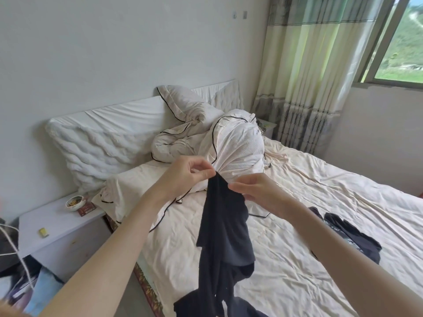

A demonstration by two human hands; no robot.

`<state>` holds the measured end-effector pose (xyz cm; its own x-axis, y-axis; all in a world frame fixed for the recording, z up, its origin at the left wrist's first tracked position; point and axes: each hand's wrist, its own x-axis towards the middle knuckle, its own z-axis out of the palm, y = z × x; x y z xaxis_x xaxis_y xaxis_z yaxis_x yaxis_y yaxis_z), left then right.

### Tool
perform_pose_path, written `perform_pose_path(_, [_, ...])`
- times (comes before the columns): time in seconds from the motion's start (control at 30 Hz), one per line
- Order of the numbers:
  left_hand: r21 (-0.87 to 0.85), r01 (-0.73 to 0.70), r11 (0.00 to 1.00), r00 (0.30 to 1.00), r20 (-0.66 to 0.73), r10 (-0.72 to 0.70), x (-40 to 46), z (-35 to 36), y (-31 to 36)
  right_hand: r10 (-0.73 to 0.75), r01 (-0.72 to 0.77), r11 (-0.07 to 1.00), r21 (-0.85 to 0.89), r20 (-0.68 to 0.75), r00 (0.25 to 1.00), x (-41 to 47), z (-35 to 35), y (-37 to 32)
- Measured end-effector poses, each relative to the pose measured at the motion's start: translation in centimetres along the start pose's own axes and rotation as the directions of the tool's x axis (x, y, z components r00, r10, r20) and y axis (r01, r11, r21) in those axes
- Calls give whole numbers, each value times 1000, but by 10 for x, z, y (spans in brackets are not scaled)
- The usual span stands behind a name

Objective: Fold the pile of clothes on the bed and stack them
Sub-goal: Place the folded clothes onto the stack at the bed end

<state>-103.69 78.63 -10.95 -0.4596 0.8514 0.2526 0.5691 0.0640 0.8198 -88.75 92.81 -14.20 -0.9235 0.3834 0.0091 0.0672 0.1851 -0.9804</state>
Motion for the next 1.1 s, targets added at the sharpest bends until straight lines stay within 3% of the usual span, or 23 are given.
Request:
perform_pose_path(0.17, [12, -114, 993, 992, 61, 113, 11, -10, 17, 62, -61, 997, -46, 26, 998, 4, 13, 19])
perform_pose_path(0.3, [-115, -130, 985, 991, -2, 131, 4, -16, 14, 142, -150, 984, 93, 91, 986, 9, 23, 39])
perform_pose_path(0.47, [-104, -86, 991, 995, -59, 81, -8, -37, 5, 168, -171, 985, 5, 128, 977, 10, 20, 56])
perform_pose_path(0.63, [-31, -29, 999, 997, -77, 27, -17, -52, -14, 150, -156, 977, 146, 57, 987, 10, 10, 47])
perform_pose_path(0.7, [18, 25, 1000, 999, -34, -25, -23, -54, -27, 108, -113, 980, 163, 40, 993, 8, 7, 40])
perform_pose_path(0.77, [87, 113, 990, 992, 54, -118, -34, -51, -47, 88, -91, 994, 53, 62, 994, 4, 11, 36])
perform_pose_path(0.9, [344, 289, 893, 891, 244, -382, -70, -23, -108, 246, -200, 944, -263, 153, 957, -9, 37, 71])
perform_pose_path(1.0, [477, 379, 793, 736, 363, -571, -104, 10, -156, 442, -358, 866, -348, 198, 875, -25, 57, 122])
perform_pose_path(1.1, [446, 489, 750, 638, 404, -656, -140, 40, -192, 544, -485, 808, -335, 110, 832, -36, 70, 168])
